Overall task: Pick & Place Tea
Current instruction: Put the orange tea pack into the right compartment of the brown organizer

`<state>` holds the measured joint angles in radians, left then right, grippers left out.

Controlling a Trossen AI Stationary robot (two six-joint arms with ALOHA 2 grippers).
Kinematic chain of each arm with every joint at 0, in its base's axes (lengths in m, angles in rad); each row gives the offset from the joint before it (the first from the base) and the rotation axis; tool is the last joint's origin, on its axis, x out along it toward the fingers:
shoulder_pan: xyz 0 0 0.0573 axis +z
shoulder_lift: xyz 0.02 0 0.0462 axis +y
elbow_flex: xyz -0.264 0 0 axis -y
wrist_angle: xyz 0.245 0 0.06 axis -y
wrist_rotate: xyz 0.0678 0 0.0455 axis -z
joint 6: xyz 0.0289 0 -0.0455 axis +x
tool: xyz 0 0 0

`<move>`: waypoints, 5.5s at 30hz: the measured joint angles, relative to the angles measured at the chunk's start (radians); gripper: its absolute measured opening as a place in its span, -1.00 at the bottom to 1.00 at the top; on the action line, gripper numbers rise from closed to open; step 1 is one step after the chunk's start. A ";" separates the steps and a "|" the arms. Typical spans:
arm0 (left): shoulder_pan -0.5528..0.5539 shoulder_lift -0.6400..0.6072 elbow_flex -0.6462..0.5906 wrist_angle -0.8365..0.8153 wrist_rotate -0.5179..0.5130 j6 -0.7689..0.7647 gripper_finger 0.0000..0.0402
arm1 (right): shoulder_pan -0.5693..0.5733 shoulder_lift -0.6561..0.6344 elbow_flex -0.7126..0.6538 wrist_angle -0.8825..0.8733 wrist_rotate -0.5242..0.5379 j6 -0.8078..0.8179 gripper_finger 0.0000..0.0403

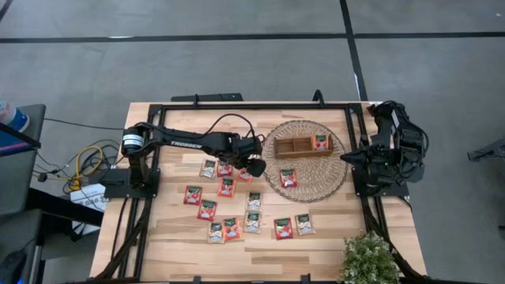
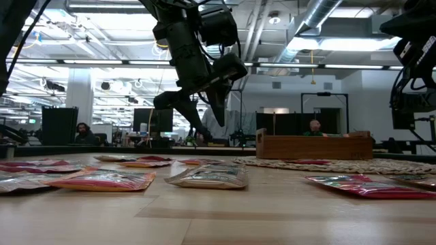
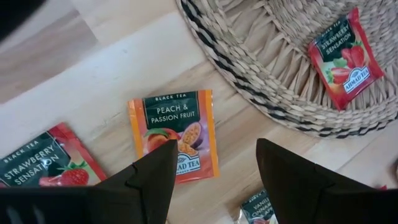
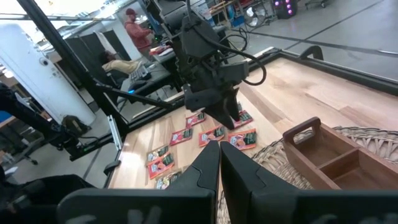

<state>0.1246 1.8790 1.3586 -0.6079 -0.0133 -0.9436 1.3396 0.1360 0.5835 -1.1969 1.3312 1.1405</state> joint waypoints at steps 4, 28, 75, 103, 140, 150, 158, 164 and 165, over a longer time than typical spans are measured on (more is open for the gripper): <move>0.000 0.000 0.000 -0.002 0.005 0.028 0.06 | 0.000 0.000 0.000 0.000 0.000 0.001 -0.97; 0.000 -0.002 0.000 0.092 0.074 -0.053 0.70 | 0.000 0.000 0.000 0.000 0.000 0.002 -0.97; 0.000 0.142 0.001 0.036 0.000 0.015 0.70 | 0.000 0.000 0.000 0.000 0.003 0.002 -0.97; -0.002 0.144 0.000 -0.014 -0.093 0.039 0.50 | 0.000 0.000 0.000 0.000 0.002 0.002 -0.97; -0.010 0.144 0.000 -0.018 -0.157 0.034 -0.61 | 0.000 0.000 0.000 0.000 0.004 0.002 -0.97; -0.035 0.142 0.030 -0.026 -0.220 0.035 -0.85 | 0.000 0.000 0.000 0.000 0.005 0.002 -0.97; -0.076 0.142 0.180 -0.079 -0.354 0.061 -0.87 | 0.000 0.000 0.000 0.000 0.005 0.003 -0.97; -0.101 0.141 0.345 -0.032 -0.491 0.117 -0.87 | 0.000 0.000 0.000 0.000 0.004 0.003 -0.97; -0.101 0.141 0.370 -0.009 -0.498 0.125 -0.87 | 0.000 0.000 0.000 0.000 0.004 0.002 -0.97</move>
<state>0.0235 2.0197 1.7287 -0.6165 -0.5108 -0.8189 1.3396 0.1360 0.5835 -1.1965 1.3354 1.1430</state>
